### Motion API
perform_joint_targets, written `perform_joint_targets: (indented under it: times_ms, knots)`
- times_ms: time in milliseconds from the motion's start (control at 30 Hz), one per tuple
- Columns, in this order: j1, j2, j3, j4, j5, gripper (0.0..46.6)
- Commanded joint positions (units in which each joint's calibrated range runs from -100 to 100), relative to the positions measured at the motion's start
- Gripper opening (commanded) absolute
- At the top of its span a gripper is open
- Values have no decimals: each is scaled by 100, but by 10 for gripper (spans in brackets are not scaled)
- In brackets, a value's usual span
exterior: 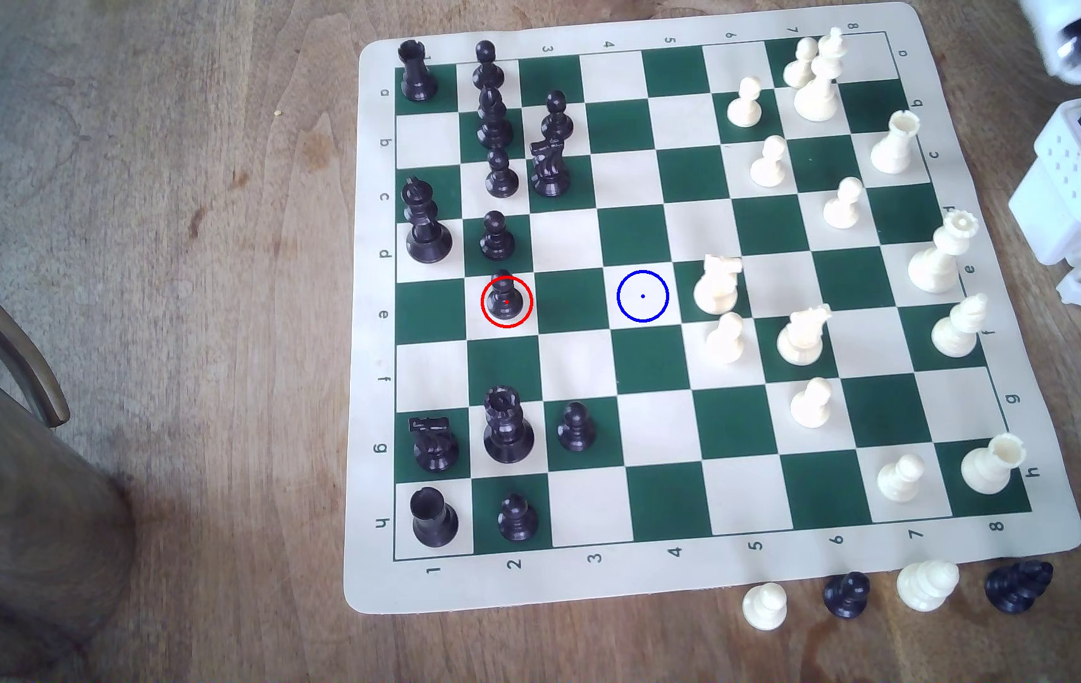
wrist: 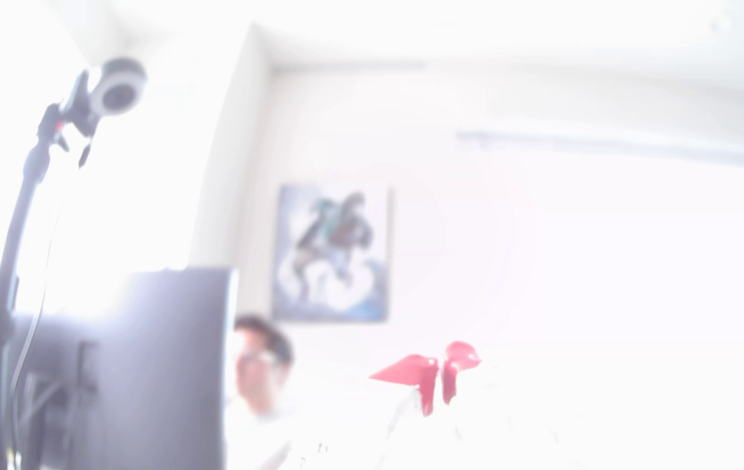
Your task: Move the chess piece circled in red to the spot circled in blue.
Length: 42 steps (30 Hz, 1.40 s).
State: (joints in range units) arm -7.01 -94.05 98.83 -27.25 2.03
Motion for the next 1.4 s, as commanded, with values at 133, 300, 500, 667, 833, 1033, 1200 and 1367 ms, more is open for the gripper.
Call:
perform_joint_targets:
  times_ms: [133,300,500,667,833,1033,1200,1367]
  knots:
    - [-70,2622,-2503,3192,-366,40]
    - [-164,4728,-4805,4437,-684,64]
    - [-195,6774,-6999,5608,-845,50]
    - [-148,8675,-9230,6419,-1031,55]
    - [204,9847,-10345,6853,-1070,63]
    - [642,10746,-10708,6968,-1031,117]
    - [650,10933,-10708,7156,-991,119]
    - [572,10976,-10653,7189,-991,120]
